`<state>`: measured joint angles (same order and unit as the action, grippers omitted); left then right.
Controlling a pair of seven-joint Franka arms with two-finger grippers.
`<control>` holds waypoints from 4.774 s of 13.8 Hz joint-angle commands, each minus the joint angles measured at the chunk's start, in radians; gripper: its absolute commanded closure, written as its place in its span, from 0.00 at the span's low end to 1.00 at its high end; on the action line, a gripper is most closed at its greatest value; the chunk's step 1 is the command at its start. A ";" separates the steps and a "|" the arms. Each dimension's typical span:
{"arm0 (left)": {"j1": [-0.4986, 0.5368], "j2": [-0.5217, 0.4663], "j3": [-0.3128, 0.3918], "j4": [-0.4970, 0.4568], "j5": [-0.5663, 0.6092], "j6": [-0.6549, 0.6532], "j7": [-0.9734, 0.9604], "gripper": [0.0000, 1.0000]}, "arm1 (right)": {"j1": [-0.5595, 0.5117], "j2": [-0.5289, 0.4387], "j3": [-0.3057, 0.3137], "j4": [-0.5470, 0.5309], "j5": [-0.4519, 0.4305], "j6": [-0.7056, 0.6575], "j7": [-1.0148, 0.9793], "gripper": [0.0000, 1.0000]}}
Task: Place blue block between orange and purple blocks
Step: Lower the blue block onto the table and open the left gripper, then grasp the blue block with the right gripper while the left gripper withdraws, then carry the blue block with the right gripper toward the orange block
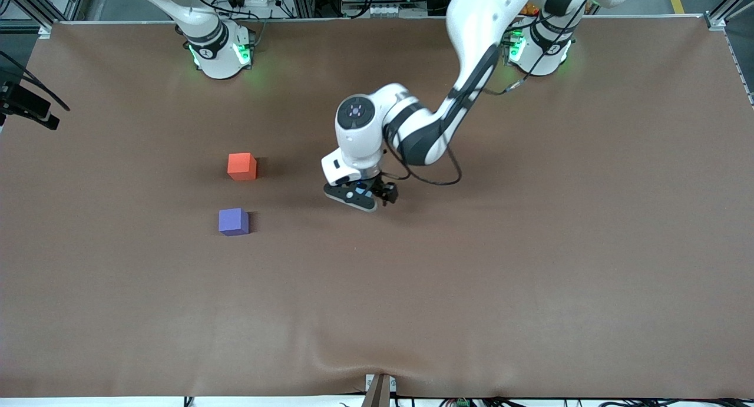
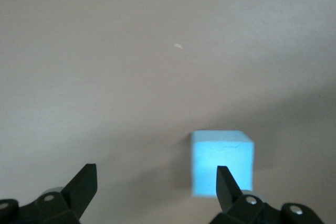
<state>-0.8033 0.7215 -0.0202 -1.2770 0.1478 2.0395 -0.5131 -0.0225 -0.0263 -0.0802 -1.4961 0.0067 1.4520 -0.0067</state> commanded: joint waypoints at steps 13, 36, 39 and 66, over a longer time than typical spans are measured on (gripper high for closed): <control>0.642 -0.626 -0.009 -0.192 -0.085 -0.495 0.246 0.00 | 0.110 0.343 0.020 0.025 0.164 0.218 0.014 0.00; 0.717 -0.806 0.013 -0.315 -0.143 -0.535 0.289 0.00 | 0.765 0.759 0.016 0.007 0.225 0.699 0.761 0.00; 0.733 -0.806 0.011 -0.329 -0.143 -0.521 0.289 0.00 | 0.765 0.772 0.017 -0.016 0.165 0.699 0.760 0.00; 0.776 -0.806 0.005 -0.346 -0.126 -0.524 0.332 0.00 | 0.365 0.290 0.007 -0.650 0.139 0.706 0.117 0.94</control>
<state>-0.0361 -0.0738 -0.0061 -1.6045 0.0202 1.5074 -0.1969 0.3514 0.3228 -0.0875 -2.0539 0.1640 2.0938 0.1165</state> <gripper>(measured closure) 0.000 0.392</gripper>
